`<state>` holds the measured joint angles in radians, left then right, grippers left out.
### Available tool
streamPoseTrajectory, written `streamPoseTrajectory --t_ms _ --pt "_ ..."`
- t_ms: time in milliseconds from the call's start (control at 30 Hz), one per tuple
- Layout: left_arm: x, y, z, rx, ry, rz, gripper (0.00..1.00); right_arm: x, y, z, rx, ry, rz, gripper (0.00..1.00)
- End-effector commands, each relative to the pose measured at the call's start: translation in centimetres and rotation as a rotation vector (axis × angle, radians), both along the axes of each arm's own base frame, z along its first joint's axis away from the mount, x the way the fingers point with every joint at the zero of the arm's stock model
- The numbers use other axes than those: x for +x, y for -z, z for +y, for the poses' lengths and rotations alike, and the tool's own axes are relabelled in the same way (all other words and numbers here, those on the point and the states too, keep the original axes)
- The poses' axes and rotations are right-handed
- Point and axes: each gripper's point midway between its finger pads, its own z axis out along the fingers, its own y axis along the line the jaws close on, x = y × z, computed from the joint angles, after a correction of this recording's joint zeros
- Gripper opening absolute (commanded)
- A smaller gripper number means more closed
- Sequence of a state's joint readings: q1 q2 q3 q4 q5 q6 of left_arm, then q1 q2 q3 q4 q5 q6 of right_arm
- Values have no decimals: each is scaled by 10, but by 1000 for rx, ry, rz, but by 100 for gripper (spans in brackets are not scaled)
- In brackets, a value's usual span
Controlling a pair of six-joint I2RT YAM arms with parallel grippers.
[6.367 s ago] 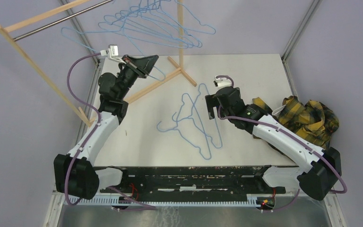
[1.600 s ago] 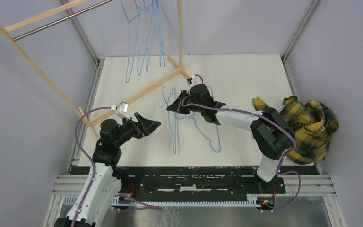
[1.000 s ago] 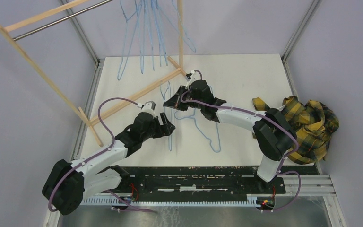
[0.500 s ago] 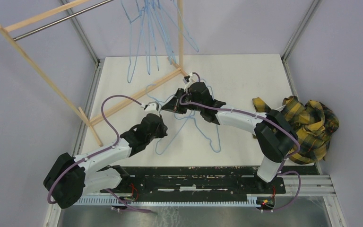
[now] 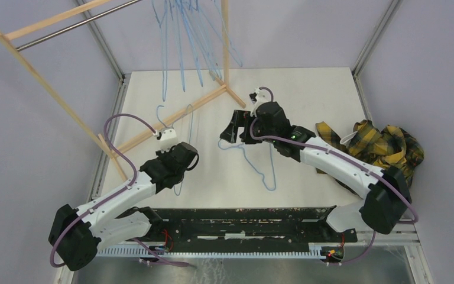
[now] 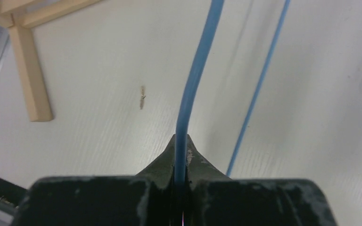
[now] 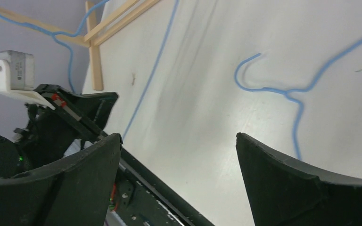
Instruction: Organize the hangers
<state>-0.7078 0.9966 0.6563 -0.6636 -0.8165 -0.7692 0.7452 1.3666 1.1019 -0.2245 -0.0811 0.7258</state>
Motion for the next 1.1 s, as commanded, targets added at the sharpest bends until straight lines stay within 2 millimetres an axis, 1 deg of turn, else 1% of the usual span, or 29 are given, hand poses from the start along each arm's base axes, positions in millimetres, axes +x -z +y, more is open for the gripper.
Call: streamPoseTrajectory --t_ms 0,67,133,300,367,500,667,767,900,1000,1067 --pt "4 -42 24 72 -133 -94 3 2 13 -46 -173 59 -57 100" --pt "9 -57 26 97 -147 -117 3 0 15 -53 -187 66 -57 100" --pt "13 -77 32 132 -170 -153 3 -1 18 -59 -195 72 -52 100" --pt "26 -133 43 208 -219 -239 3 -3 23 -65 -198 70 -36 100" --pt "29 -151 46 228 -231 -268 3 -4 24 -66 -200 68 -31 100" --pt "41 -184 40 208 -213 -349 3 -1 25 -71 -216 70 -37 100" --pt "63 -226 33 203 -206 -425 3 5 25 -76 -227 80 -34 100" --pt "78 -245 35 210 -209 -444 3 8 26 -79 -234 84 -31 100" --pt "98 -270 49 210 -219 -478 3 13 26 -83 -238 94 -30 100" --pt "113 -284 58 215 -224 -486 3 16 29 -85 -236 100 -22 100" --pt "120 -292 59 216 -223 -495 3 17 30 -85 -233 101 -16 100"
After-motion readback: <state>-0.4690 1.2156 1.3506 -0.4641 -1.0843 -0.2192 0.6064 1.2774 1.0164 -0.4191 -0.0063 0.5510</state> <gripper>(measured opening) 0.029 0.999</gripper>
